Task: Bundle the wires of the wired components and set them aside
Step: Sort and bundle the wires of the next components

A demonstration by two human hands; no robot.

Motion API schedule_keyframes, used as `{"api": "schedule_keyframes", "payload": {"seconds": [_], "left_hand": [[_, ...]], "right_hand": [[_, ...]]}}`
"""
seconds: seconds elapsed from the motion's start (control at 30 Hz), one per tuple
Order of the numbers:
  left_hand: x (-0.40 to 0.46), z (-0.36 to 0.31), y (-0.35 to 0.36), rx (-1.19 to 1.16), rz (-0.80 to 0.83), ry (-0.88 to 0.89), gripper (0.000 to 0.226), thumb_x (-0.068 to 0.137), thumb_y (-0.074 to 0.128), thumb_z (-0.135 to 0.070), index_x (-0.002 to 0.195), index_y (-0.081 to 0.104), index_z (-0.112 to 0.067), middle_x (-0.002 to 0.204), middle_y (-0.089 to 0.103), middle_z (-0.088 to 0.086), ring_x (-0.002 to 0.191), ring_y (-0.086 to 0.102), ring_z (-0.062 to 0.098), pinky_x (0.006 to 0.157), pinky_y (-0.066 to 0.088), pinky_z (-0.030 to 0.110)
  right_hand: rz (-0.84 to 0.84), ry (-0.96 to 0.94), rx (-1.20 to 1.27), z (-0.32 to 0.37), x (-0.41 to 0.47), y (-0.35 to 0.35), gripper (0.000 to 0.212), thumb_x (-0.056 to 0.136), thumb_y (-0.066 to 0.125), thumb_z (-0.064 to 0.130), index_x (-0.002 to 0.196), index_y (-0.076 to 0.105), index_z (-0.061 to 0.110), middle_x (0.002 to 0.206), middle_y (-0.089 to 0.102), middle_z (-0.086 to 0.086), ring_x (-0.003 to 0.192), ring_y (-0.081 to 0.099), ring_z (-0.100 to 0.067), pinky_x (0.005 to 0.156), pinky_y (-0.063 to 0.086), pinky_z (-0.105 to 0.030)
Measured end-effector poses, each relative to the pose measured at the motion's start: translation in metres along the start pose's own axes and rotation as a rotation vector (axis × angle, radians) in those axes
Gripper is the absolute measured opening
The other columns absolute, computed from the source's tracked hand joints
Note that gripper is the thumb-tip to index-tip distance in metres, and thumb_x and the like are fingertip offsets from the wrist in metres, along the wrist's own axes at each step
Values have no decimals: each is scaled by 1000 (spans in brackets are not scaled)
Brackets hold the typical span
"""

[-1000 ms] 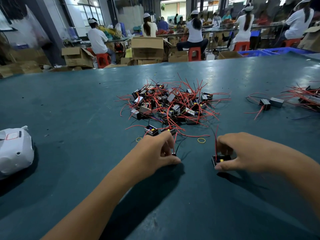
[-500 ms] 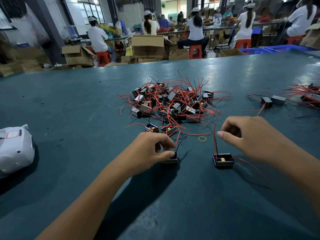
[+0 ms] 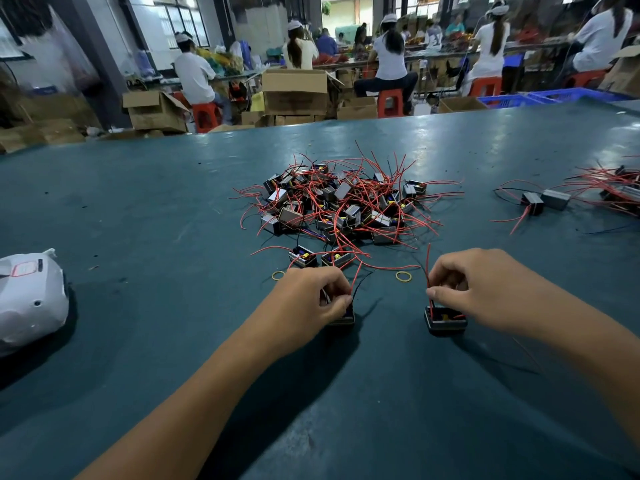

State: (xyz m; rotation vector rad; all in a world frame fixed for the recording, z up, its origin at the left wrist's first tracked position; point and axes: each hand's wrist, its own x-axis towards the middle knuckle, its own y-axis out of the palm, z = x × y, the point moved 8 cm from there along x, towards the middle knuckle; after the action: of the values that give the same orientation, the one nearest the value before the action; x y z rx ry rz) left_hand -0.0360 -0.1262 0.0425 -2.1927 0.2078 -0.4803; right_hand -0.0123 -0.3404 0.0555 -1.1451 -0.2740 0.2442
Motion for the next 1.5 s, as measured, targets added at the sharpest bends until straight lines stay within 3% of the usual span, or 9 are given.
{"api": "schedule_keyframes", "payload": {"seconds": [0.17,0.3,0.47,0.6,0.73,0.97,1.2,1.37,1.5], "left_hand": [[1,0,1,-54,67,0,16,89,68,-15,82,65,-30,76,64,-14,71,59,7,61,41,12],[1,3,2,-90,116,-12,17,90,62,-15,84,67,-31,78,65,-12,71,60,12,62,48,23],[1,4,2,-68,105,-4,12,90,67,-21,85,66,-32,79,66,-16,72,60,6,62,43,12],[1,7,3,-54,93,-14,14,91,69,-22,84,65,-34,79,66,-19,72,60,5,62,44,13],[1,7,3,-63,92,-13,13,92,68,-22,85,65,-33,80,66,-20,74,61,5,62,44,13],[2,11,2,-138,79,-60,21,97,54,-9,93,63,-27,79,69,-16,69,61,3,64,46,16],[2,9,-1,-161,47,-45,10,90,71,-23,93,64,-29,80,67,-8,71,61,12,64,49,20],[2,9,-1,-79,4,-32,12,89,73,-21,87,64,-28,73,65,-13,60,52,5,57,41,13],[3,8,-1,-87,-39,-43,12,89,72,-15,88,63,-22,73,65,-9,56,48,4,54,39,12]], "right_hand": [[8,19,19,-3,2,4,19,85,70,26,72,59,34,68,65,13,67,57,4,57,39,-12],[28,46,61,-6,3,5,15,84,68,22,74,61,30,68,65,12,64,57,3,55,41,-12],[27,76,118,-11,3,8,12,82,68,19,80,59,26,66,65,9,57,57,1,54,43,-15],[0,49,163,-10,2,10,21,81,67,14,85,52,28,63,65,11,57,55,1,56,43,-15],[42,27,79,-6,3,11,18,86,61,17,75,60,32,71,66,10,67,58,0,62,46,-20],[55,-4,81,-2,3,8,22,95,59,39,74,61,32,65,59,10,60,52,2,56,38,-15],[159,-48,219,6,-5,9,9,90,67,25,83,70,30,72,69,14,64,61,1,61,46,-14],[351,-56,353,11,-13,11,31,92,59,5,88,77,30,84,75,10,81,70,-6,70,48,-11],[395,-62,409,12,-14,13,48,90,53,-2,80,77,39,98,76,6,93,70,-13,88,53,-25]]}}
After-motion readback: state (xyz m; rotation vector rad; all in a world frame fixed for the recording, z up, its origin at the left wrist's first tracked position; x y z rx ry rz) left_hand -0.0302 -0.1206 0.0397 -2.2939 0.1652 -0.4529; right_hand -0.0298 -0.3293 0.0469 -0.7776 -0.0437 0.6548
